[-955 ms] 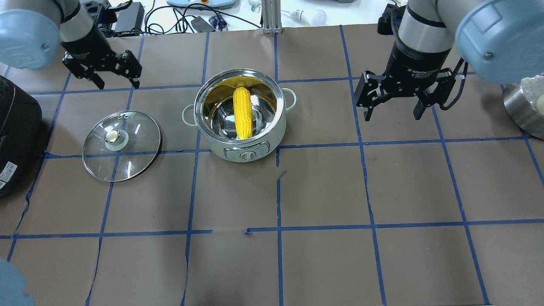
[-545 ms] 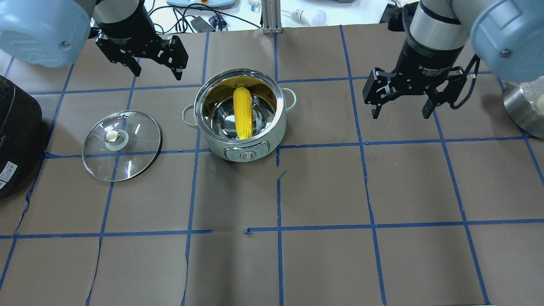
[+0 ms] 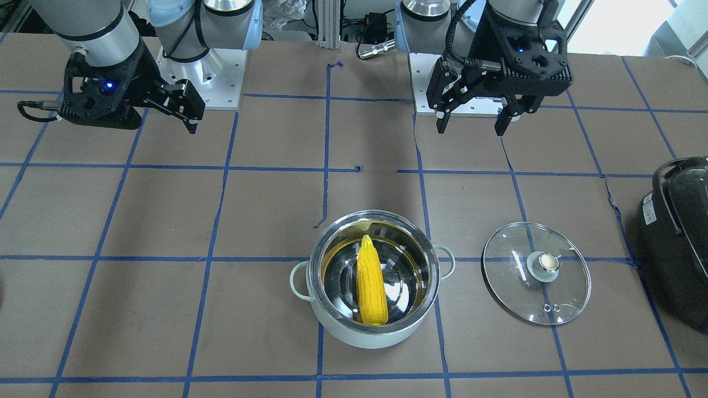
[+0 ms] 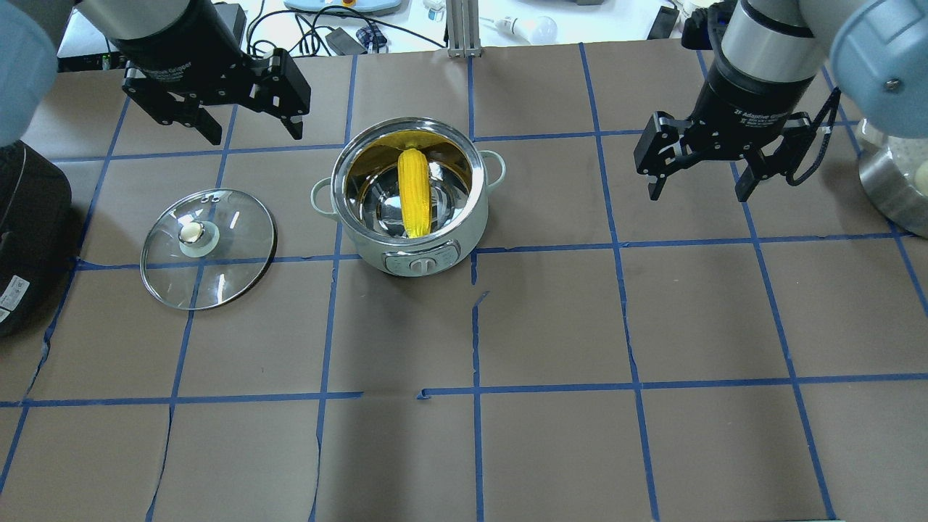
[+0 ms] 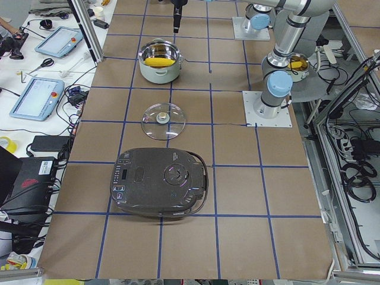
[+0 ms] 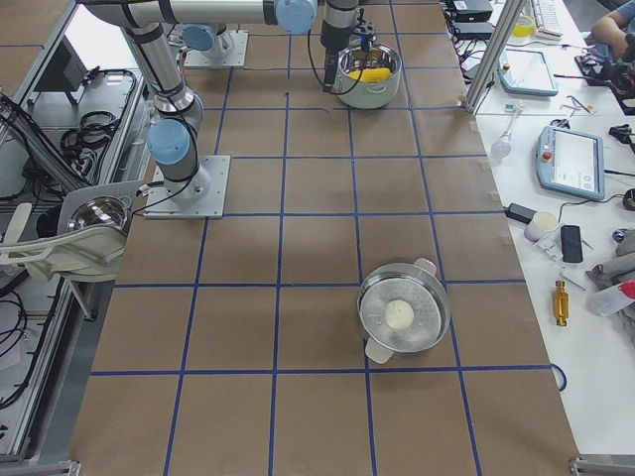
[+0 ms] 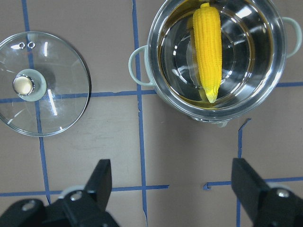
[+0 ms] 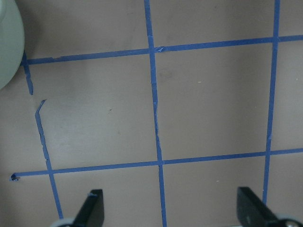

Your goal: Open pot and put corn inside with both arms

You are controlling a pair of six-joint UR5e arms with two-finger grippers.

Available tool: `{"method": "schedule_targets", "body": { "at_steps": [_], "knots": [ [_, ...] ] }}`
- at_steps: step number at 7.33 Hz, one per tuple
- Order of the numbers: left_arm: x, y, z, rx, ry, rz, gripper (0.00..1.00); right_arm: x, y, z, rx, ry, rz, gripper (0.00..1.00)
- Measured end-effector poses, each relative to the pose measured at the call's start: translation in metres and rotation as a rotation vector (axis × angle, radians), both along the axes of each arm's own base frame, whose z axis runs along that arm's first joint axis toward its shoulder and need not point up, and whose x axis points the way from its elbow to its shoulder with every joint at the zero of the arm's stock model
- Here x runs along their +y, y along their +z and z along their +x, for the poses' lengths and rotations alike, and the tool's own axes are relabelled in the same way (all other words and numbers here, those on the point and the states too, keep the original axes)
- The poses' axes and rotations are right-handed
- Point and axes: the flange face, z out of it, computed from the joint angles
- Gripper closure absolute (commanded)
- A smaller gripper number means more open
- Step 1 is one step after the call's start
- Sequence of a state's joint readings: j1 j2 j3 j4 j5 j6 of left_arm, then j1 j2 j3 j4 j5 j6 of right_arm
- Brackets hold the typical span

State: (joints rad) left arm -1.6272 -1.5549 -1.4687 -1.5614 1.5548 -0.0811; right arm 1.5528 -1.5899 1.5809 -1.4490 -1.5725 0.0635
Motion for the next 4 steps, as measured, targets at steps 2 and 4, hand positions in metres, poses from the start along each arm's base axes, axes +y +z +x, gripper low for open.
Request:
{"method": "schedule_targets", "body": {
  "at_steps": [2, 4],
  "knots": [
    [0.0025, -0.0016, 0.0038, -0.018, 0.011, 0.001, 0.00, 0.0049, 0.0044, 0.0015, 0.001, -0.008, -0.009, 0.00],
    [0.0017, -0.0021, 0.0058, -0.025, 0.013, -0.007, 0.00, 0.0116, 0.0039, 0.0025, 0.002, -0.015, -0.009, 0.00]
  ]
}}
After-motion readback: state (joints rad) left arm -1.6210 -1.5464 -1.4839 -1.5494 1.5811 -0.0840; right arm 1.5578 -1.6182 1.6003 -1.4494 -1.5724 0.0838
